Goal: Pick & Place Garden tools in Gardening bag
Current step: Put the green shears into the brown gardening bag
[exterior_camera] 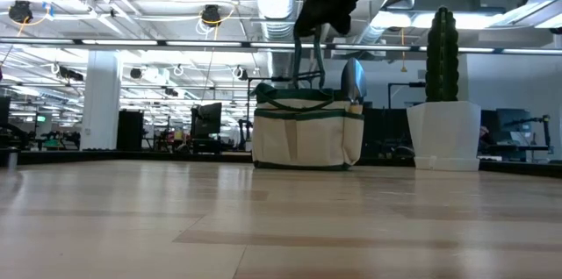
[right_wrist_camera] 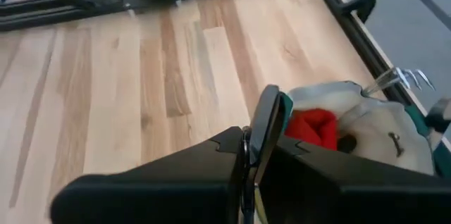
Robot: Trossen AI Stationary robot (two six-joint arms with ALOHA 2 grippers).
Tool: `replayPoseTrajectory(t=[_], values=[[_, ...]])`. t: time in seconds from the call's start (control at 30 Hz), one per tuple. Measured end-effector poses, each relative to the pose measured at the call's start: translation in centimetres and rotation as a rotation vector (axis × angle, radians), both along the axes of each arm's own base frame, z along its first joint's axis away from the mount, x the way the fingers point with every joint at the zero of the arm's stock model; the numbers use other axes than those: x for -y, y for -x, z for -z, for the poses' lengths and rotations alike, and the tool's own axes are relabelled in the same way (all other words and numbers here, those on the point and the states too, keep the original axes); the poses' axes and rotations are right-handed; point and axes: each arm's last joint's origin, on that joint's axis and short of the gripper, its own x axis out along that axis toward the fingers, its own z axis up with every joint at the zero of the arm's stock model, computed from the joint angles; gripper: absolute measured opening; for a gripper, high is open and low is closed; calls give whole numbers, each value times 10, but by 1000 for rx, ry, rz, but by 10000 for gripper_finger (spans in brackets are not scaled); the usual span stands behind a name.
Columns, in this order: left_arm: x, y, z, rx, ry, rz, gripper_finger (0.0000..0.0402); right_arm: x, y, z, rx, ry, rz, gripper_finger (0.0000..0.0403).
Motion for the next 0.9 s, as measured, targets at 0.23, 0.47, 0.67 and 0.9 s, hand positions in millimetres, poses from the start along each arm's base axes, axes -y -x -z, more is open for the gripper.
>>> replayPoseTrajectory(t=[0.23, 0.47, 0.67, 0.9], values=[[0, 0, 3, -32, -7, -1, 178, 20, -2, 8, -4, -26, -104, 15], [-1, 0, 4, -44, -9, -32, 176, 26, -9, 27, -60, -34, -174, 15], [-1, 1, 5, -54, -10, -43, 176, 30, -17, 44, -108, -16, -203, 15], [-2, 1, 5, -61, -10, -83, 176, 40, -12, 41, -107, 2, -200, 15]])
